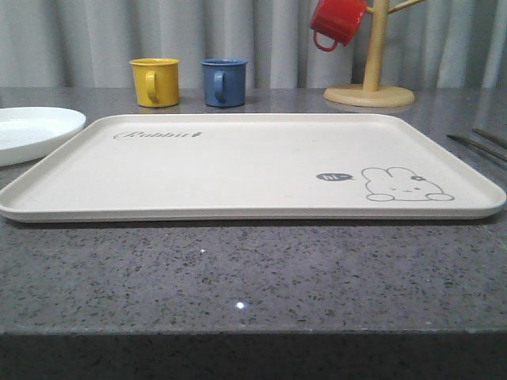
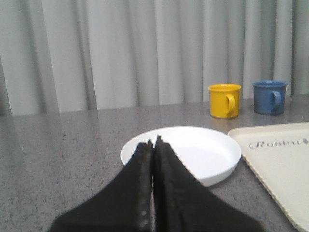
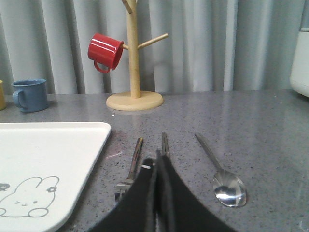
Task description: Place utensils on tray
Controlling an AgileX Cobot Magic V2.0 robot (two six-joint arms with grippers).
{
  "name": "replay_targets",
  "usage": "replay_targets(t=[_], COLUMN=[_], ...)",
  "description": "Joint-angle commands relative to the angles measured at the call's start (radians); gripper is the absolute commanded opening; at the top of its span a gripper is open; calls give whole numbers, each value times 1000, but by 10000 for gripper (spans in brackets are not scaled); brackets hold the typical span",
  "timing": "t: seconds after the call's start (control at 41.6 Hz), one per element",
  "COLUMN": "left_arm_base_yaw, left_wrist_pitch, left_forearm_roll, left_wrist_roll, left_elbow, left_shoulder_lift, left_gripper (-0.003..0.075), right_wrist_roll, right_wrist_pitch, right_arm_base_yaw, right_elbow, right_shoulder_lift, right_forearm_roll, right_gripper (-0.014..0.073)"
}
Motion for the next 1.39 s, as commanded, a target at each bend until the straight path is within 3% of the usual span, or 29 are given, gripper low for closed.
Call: replay_targets(t=[0.0, 0.264, 0.505, 1.057, 1.105, 1.153, 1.225, 1.297, 1.369], left_arm_base_yaw=[-7, -7, -7, -7, -7, -7, -7, -7, -7], left_wrist_pitch=[-102, 203, 455, 462, 469, 475, 484, 511, 557], left_forearm_roll=[-17, -17, -7, -7, -7, -7, -7, -7, -7], left_wrist_roll=[0, 0, 0, 0, 0, 0, 0, 0, 0], left_elbow=[-49, -362, -619, -571, -571, -571, -571, -583, -607], left_shoulder_lift=[-21, 56, 259, 382, 386, 393, 412, 440, 479], left_gripper=[-18, -18, -18, -15, 3, 73, 231, 372, 449], right_wrist_roll=[-2, -2, -2, -2, -3, -3, -19, -21, -21], right_wrist_pitch=[-56, 257, 431, 466, 479, 489, 495, 496, 496], right_arm_base_yaw=[-4, -4, -4, -4, -4, -4, -4, -4, -4], right_elbow=[-99, -399, -599, -601, -601, -601, -601, -601, -601], right_shoulder_lift=[-17, 102, 332, 573, 583, 592, 603, 606, 607], right_forearm_roll=[-5, -5, -5, -5, -5, -5, -5, -5, -5], right_gripper=[-69, -69, -69, -60, -24, 52, 255, 405, 475])
